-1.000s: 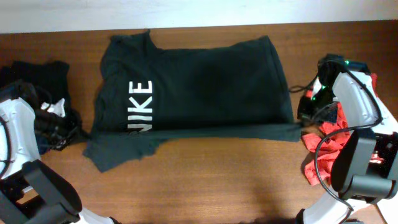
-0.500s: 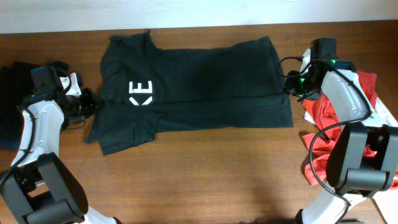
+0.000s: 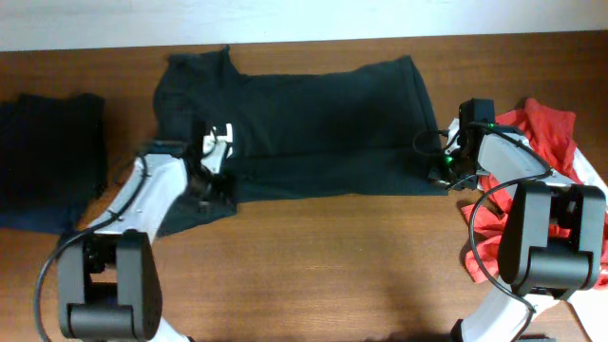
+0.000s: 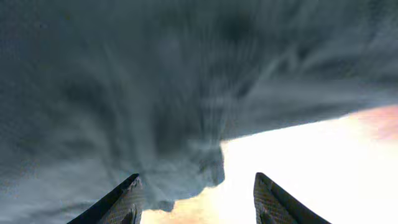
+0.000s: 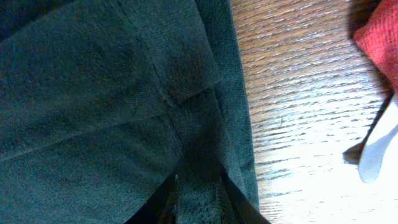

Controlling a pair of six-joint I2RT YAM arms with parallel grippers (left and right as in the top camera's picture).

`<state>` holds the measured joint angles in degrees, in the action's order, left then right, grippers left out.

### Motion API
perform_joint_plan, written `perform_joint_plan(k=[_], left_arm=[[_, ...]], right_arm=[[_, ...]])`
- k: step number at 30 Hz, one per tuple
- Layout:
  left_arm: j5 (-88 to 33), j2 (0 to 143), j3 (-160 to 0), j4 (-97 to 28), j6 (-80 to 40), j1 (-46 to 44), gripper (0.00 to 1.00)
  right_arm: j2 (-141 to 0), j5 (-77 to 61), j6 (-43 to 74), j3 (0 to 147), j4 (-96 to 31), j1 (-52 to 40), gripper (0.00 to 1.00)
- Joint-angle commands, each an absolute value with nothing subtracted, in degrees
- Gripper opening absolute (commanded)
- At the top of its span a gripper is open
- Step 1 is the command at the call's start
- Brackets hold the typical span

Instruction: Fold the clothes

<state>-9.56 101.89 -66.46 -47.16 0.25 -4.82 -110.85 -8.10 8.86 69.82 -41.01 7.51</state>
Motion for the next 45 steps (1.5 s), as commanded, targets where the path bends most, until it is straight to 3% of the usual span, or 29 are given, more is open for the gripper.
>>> perform_joint_plan(k=[1,4,5,7,9,10,11,17,22,34,35,36,38,42,45], left_arm=[[-4.2,101.4,-62.6,-47.0,1.1,-6.4,0.57],[-4.3,101.4,-61.6,-46.3,0.9,-6.4,0.55],[-4.2,101.4,-61.6,-46.1,0.9,-6.6,0.38],[-4.2,101.4,-61.6,-46.0,0.9,-7.4,0.18],[-4.3,101.4,-61.6,-46.1,0.9,-7.4,0.18],[-5.5,101.4,-61.6,-46.0,0.9,-7.5,0.34],[-6.4,101.4,-61.6,-45.9,0.9,-8.1,0.36],[-4.2,101.6,-58.2,-41.0,0.0,-10.1,0.37],[-4.2,101.6,-58.2,-40.1,-0.4,-10.1,0.24],[-4.0,104.6,-58.0,-38.3,-1.8,-10.1,0.25],[-4.0,105.1,-58.0,-38.7,-1.9,-10.1,0.19],[-4.0,105.1,-58.0,-38.8,-1.9,-10.1,0.00],[-4.0,105.1,-58.3,-39.1,-1.9,-10.3,0.01],[2.7,105.1,-72.5,-46.6,-1.8,-10.3,0.01],[14.5,105.1,-86.5,-36.8,-1.7,-10.3,0.01]], right_arm=[[-111.1,-8.6,8.8,68.7,-40.7,7.1,0.24],[-111.1,-8.6,8.8,68.7,-40.9,7.1,0.24],[-111.1,-8.6,8.8,68.7,-41.0,7.1,0.24],[-111.1,-8.6,8.8,68.7,-41.1,7.1,0.24],[-111.1,-8.6,8.8,68.7,-41.1,7.1,0.24],[-111.1,-8.6,8.8,68.7,-41.1,7.1,0.24],[-111.1,-8.6,8.8,68.7,-41.1,7.1,0.24],[-111.1,-8.4,8.8,68.7,-41.4,7.1,0.24],[-111.1,-8.4,8.8,68.7,-41.4,7.1,0.24],[-111.1,-8.4,8.8,68.7,-41.4,7.1,0.24],[-111.1,-8.4,8.8,68.7,-41.3,7.1,0.24],[-111.1,-8.4,8.8,68.7,-41.3,7.1,0.24],[-111.1,-8.4,8.8,68.7,-41.3,7.1,0.24],[-111.1,-8.4,8.8,68.7,-41.3,7.1,0.25],[-111.1,-8.4,8.8,68.7,-41.3,7.1,0.24]])
